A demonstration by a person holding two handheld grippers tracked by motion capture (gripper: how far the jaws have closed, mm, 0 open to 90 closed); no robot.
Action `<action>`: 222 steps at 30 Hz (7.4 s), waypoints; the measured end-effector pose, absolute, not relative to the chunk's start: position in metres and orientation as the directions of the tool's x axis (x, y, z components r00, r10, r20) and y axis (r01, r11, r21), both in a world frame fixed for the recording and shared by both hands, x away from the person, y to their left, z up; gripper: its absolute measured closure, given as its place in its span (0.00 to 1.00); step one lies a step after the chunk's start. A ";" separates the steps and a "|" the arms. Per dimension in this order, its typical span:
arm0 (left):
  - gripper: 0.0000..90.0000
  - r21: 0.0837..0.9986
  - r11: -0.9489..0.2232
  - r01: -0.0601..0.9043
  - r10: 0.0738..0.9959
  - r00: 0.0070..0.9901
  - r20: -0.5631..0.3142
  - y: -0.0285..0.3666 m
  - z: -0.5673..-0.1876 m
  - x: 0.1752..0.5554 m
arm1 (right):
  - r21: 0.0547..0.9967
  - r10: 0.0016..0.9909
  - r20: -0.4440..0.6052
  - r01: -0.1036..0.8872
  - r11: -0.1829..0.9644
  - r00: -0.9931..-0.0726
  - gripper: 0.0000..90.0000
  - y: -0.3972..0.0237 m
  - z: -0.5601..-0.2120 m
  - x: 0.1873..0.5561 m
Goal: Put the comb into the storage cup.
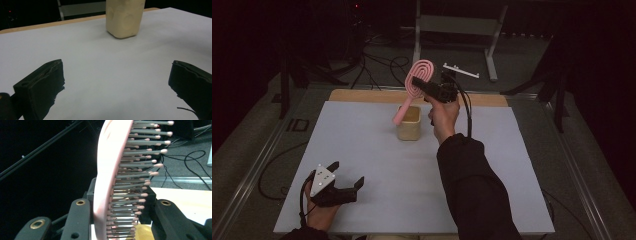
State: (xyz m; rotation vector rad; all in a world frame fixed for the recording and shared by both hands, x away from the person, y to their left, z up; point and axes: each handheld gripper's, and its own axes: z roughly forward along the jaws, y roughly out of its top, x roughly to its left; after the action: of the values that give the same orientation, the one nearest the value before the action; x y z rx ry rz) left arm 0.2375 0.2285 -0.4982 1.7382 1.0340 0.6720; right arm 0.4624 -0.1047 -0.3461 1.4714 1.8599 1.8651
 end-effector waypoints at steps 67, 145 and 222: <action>0.01 0.925 -0.170 0.341 0.871 0.490 -0.020 0.228 -0.499 0.237 | 0.859 0.760 0.437 0.473 -0.195 -0.480 0.70 -0.098 -0.372 0.468; 0.01 0.922 -0.177 0.344 0.871 0.491 -0.016 0.228 -0.499 0.237 | 0.818 0.748 0.474 0.546 -0.179 -0.464 0.67 -0.082 -0.424 0.466; 0.01 0.921 -0.176 0.348 0.873 0.487 -0.017 0.227 -0.500 0.238 | 0.838 0.815 0.242 0.537 0.098 -0.527 0.14 -0.100 -0.435 0.464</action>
State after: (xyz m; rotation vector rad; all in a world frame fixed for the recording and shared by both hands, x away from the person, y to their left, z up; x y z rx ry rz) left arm 0.2376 0.2273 -0.4999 1.7478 1.0403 0.6672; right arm 0.4642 -0.0999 -0.4354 1.3399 2.0964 1.3975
